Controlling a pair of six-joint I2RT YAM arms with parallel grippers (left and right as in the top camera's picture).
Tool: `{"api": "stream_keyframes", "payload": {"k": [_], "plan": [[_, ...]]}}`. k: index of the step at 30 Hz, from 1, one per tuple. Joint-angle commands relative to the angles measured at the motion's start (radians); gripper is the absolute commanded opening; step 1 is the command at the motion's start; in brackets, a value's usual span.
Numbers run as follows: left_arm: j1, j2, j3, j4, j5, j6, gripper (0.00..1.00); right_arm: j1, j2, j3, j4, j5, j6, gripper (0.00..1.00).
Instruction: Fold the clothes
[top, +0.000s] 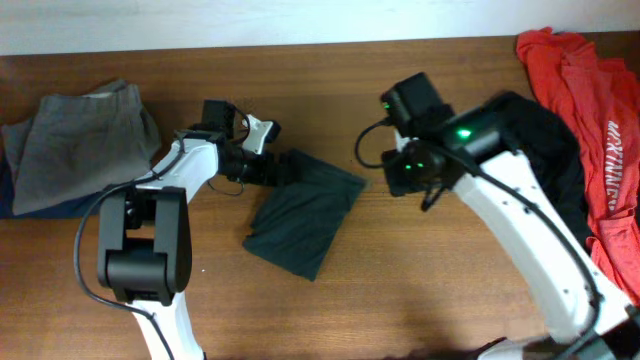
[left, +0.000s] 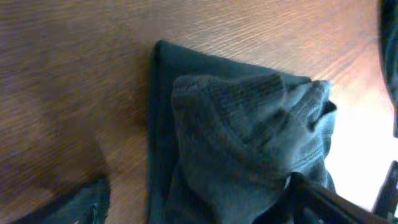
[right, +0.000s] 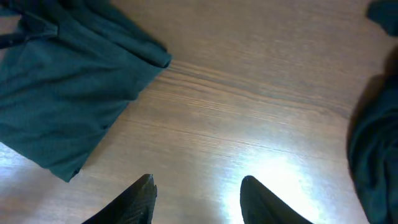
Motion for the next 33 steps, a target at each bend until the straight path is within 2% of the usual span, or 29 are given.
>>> {"api": "stream_keyframes", "payload": {"k": [1, 3, 5, 7, 8, 10, 16, 18, 21, 27, 30, 33], "plan": [[-0.033, 0.108, -0.005, -0.006, 0.016, 0.017, 0.73, -0.041, -0.062, 0.01, -0.019, 0.02, 0.008, 0.49], [-0.04, 0.13, -0.005, -0.002, 0.015, 0.017, 0.56, -0.064, -0.082, 0.01, -0.04, 0.02, 0.008, 0.49], [-0.041, 0.132, -0.005, 0.013, 0.015, 0.017, 0.47, -0.08, -0.09, 0.01, -0.055, 0.02, 0.008, 0.49], [-0.04, 0.132, -0.002, 0.024, 0.009, 0.017, 0.29, -0.096, -0.095, 0.01, -0.069, 0.02, 0.008, 0.49], [-0.038, 0.132, 0.0, 0.029, -0.009, 0.017, 0.13, -0.106, -0.095, 0.01, -0.078, 0.02, 0.008, 0.49], [-0.028, 0.132, 0.015, 0.025, -0.023, 0.017, 0.01, -0.108, -0.096, 0.01, -0.083, 0.021, 0.008, 0.49], [0.034, 0.087, 0.111, -0.072, -0.023, 0.064, 0.01, -0.108, -0.098, 0.01, -0.085, 0.028, 0.008, 0.49], [0.059, 0.043, 0.138, -0.123, -0.07, 0.066, 0.0, -0.108, -0.098, 0.01, -0.089, 0.028, 0.008, 0.49], [0.117, -0.098, 0.164, -0.204, -0.232, 0.069, 0.0, -0.108, -0.098, 0.01, -0.09, 0.027, 0.008, 0.49], [0.203, -0.33, 0.167, -0.214, -0.38, 0.068, 0.01, -0.108, -0.1, 0.01, -0.101, 0.028, 0.008, 0.49], [0.237, -0.413, 0.168, -0.211, -0.428, 0.069, 0.0, -0.108, -0.1, 0.01, -0.101, 0.027, 0.008, 0.49], [0.274, -0.479, 0.173, -0.192, -0.538, 0.069, 0.0, -0.108, -0.1, 0.01, -0.101, 0.027, 0.008, 0.49]]}}
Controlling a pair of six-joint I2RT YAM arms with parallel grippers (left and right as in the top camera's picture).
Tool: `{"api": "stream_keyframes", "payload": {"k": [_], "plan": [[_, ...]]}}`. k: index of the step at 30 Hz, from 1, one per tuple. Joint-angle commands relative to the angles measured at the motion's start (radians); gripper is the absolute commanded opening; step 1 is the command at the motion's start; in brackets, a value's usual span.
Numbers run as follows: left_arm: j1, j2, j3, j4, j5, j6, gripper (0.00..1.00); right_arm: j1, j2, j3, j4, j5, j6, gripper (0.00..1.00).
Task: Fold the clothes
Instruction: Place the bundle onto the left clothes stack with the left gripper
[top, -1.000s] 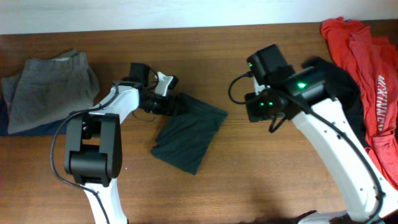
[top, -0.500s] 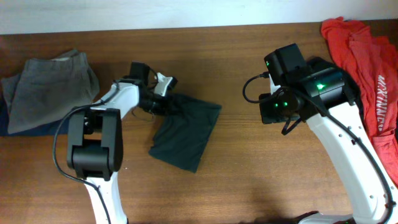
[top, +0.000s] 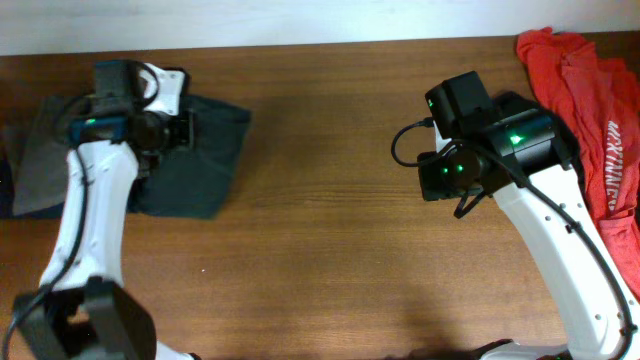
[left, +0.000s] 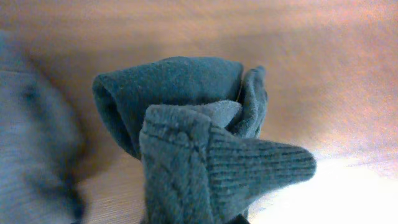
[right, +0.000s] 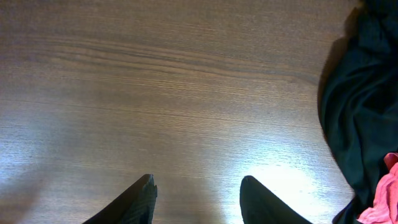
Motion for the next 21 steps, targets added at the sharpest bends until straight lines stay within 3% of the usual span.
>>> {"api": "stream_keyframes", "payload": {"k": [1, 12, 21], "plan": [[0.043, -0.077, 0.034, 0.033, -0.142, 0.017, 0.0, -0.007, -0.024, 0.01, -0.003, 0.023, 0.008, 0.49], [0.199, -0.077, 0.051, 0.216, -0.2, 0.046, 0.01, -0.007, -0.024, 0.01, -0.011, 0.023, 0.008, 0.49], [0.323, 0.066, 0.051, 0.308, -0.12, 0.06, 0.0, -0.007, -0.024, 0.01, -0.013, 0.019, 0.031, 0.49]]}}
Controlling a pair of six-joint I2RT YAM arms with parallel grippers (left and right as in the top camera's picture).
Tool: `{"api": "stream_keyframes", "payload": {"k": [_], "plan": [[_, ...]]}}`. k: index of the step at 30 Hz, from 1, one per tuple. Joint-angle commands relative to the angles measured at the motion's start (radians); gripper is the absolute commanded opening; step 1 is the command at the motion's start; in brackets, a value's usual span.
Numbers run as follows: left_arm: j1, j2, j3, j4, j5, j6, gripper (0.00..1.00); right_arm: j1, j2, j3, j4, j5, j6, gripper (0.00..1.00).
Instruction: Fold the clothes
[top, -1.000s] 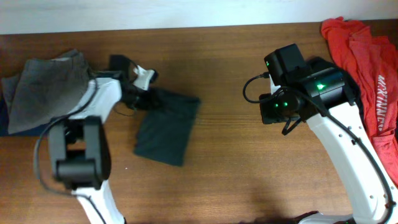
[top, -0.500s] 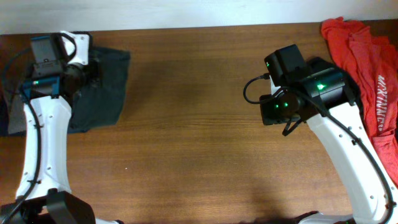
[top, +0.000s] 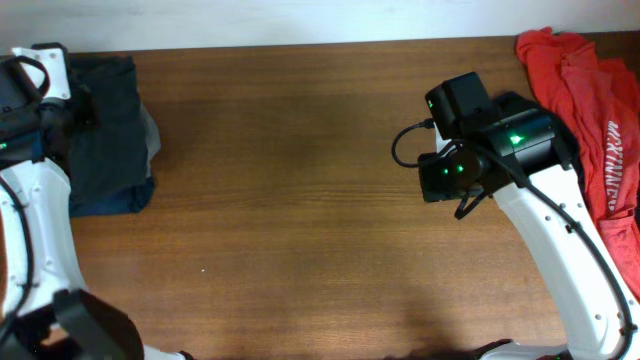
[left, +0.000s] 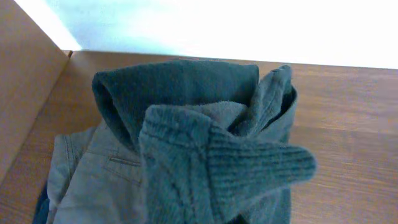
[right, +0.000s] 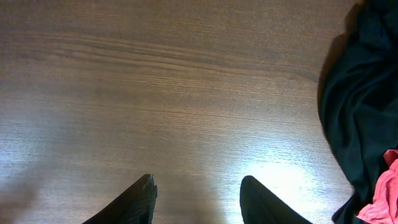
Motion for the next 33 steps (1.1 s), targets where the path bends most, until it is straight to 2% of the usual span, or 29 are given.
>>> {"api": "stream_keyframes", "payload": {"k": [1, 14, 15, 16, 17, 25, 30, 33], "plan": [[0.05, 0.081, 0.021, 0.037, 0.038, 0.013, 0.0, -0.007, -0.024, 0.01, -0.003, 0.019, 0.025, 0.49], [0.178, 0.208, 0.021, 0.197, 0.043, 0.011, 0.0, -0.007, -0.024, 0.01, -0.002, 0.019, 0.029, 0.49], [0.183, 0.212, 0.021, 0.214, 0.043, 0.011, 0.08, -0.007, -0.024, 0.01, -0.003, 0.019, 0.029, 0.49], [0.189, 0.217, 0.021, 0.237, 0.043, 0.01, 0.45, -0.007, -0.024, 0.01, -0.003, 0.019, 0.029, 0.49], [0.196, 0.218, 0.021, 0.258, 0.043, 0.011, 0.99, -0.007, -0.024, 0.01, -0.003, 0.019, 0.029, 0.49], [0.197, 0.215, 0.06, 0.171, 0.043, 0.01, 0.99, -0.007, -0.024, 0.01, 0.005, 0.024, 0.027, 0.49], [0.149, 0.19, 0.124, 0.078, 0.043, 0.01, 0.99, -0.007, -0.024, 0.01, 0.048, 0.027, 0.028, 0.62], [0.058, 0.159, 0.166, -0.018, 0.043, 0.01, 0.99, -0.007, -0.024, 0.009, 0.125, 0.027, 0.028, 0.79]]}}
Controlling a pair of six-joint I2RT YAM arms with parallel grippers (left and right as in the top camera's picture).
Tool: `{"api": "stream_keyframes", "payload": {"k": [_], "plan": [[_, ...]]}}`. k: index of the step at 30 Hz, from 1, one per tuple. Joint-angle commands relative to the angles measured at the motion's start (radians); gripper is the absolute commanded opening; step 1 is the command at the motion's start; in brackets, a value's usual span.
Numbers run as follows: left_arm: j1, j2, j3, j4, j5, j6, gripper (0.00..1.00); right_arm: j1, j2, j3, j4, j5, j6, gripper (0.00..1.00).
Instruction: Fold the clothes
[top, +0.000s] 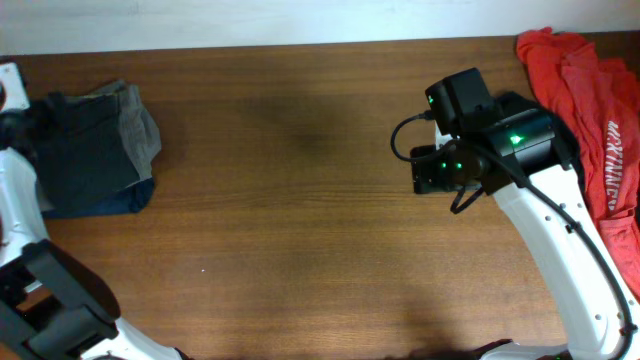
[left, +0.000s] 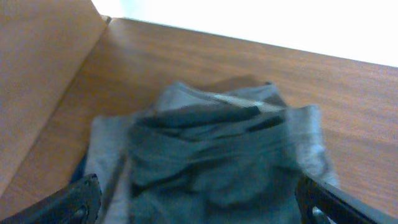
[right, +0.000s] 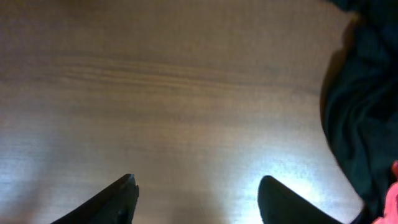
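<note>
A folded dark green garment (top: 85, 160) lies on top of the stack at the table's far left, over a grey garment (top: 143, 125). In the left wrist view the green garment (left: 211, 162) is rumpled, and my left gripper (left: 202, 208) stands open just above its near part, holding nothing. My right gripper (right: 199, 202) hangs open over bare wood, right of the table's middle. Unfolded clothes lie at the right: a black garment (top: 565, 160) partly under the right arm and a red one (top: 595, 90).
A blue garment (top: 110, 205) shows at the bottom of the left stack. The wooden table (top: 300, 200) runs between the stack and the right arm (top: 500, 150). The black cloth (right: 367, 112) lies at the right of the right wrist view.
My left gripper was shut on the dark green garment held over the stack; now it is open and the garment rests on the stack. The right gripper's fingers stand wider apart.
First my left gripper gripped the folded green garment at the table's middle, the right gripper open beside it. Then the left arm held it near the left stack, then above it. Now it lies released on the stack; the right gripper stayed open over bare wood.
</note>
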Motion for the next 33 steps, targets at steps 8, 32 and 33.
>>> {"api": "stream_keyframes", "payload": {"k": [8, 32, 33], "plan": [[-0.453, -0.068, 0.053, -0.373, 0.001, -0.043, 0.99, -0.008, 0.037, 0.01, 0.356, 0.022, -0.071, 0.99], [-0.609, -0.652, -0.061, -0.767, -0.026, -0.045, 0.99, -0.117, -0.532, -0.144, 0.089, 0.025, -0.008, 0.99], [-0.609, -0.703, -0.106, -0.733, -0.038, -0.044, 0.99, -0.117, -0.587, -0.188, 0.113, 0.026, -0.009, 0.99]]}}
